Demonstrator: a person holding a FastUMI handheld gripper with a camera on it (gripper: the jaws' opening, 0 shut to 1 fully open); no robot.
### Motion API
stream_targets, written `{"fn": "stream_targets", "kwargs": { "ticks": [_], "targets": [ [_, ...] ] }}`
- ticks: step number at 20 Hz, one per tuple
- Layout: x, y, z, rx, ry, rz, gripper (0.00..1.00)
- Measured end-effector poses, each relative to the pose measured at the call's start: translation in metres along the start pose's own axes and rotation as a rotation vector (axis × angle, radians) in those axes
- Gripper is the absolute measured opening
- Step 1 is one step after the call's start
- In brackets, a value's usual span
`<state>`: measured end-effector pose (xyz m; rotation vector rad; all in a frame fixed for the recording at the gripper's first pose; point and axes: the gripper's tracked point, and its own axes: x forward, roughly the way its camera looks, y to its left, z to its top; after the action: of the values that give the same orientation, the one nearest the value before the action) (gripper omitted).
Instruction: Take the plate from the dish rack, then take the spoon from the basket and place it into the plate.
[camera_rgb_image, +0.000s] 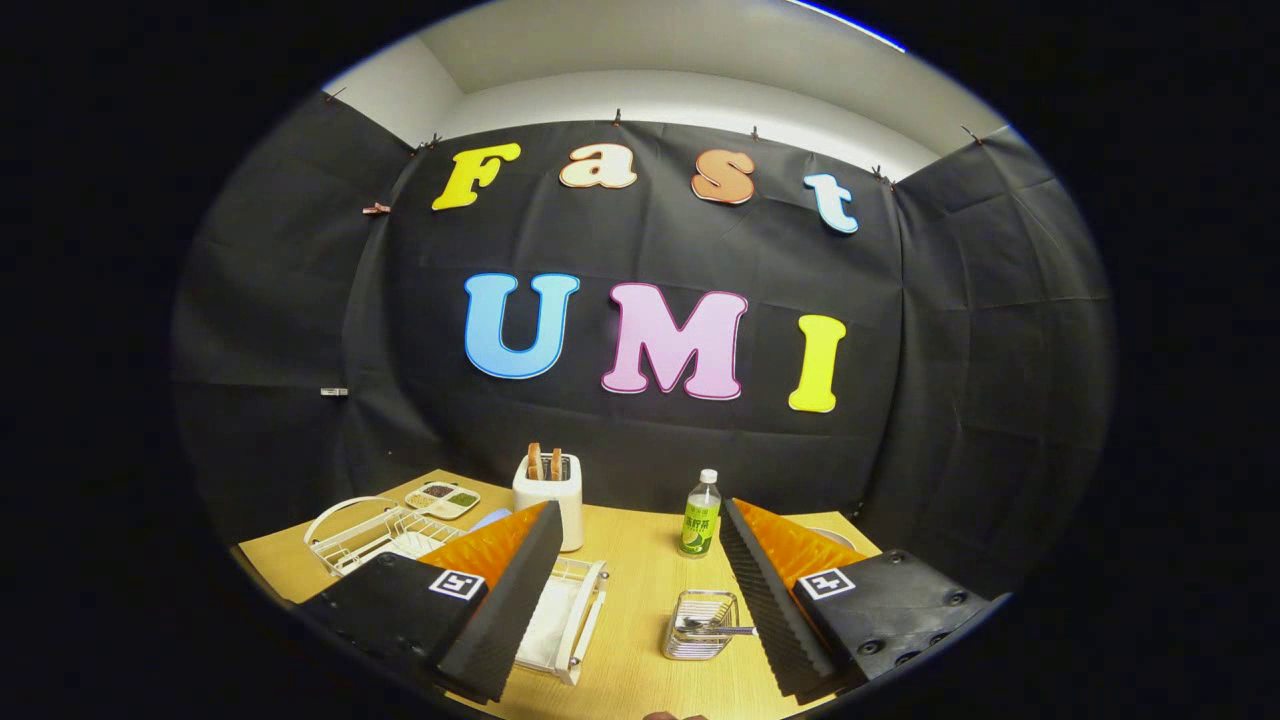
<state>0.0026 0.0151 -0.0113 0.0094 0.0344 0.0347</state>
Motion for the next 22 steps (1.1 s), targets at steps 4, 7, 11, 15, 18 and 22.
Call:
{"fn": "stream_targets", "kwargs": {
  "ticks": [4,7,11,15,18,22],
  "targets": [
    [0.006,0.002,-0.002,0.000,0.005,-0.001,0.97],
    [0.016,0.012,-0.013,-0.005,0.041,0.026,0.97],
    [0.040,0.037,-0.026,0.021,0.138,0.078,0.97],
    [0.068,0.074,-0.025,0.013,0.199,0.141,0.98],
    [0.085,0.099,-0.036,-0.019,0.259,0.172,0.98],
    [0.105,0.126,-0.071,0.006,0.428,0.188,0.98]
  ]
}}
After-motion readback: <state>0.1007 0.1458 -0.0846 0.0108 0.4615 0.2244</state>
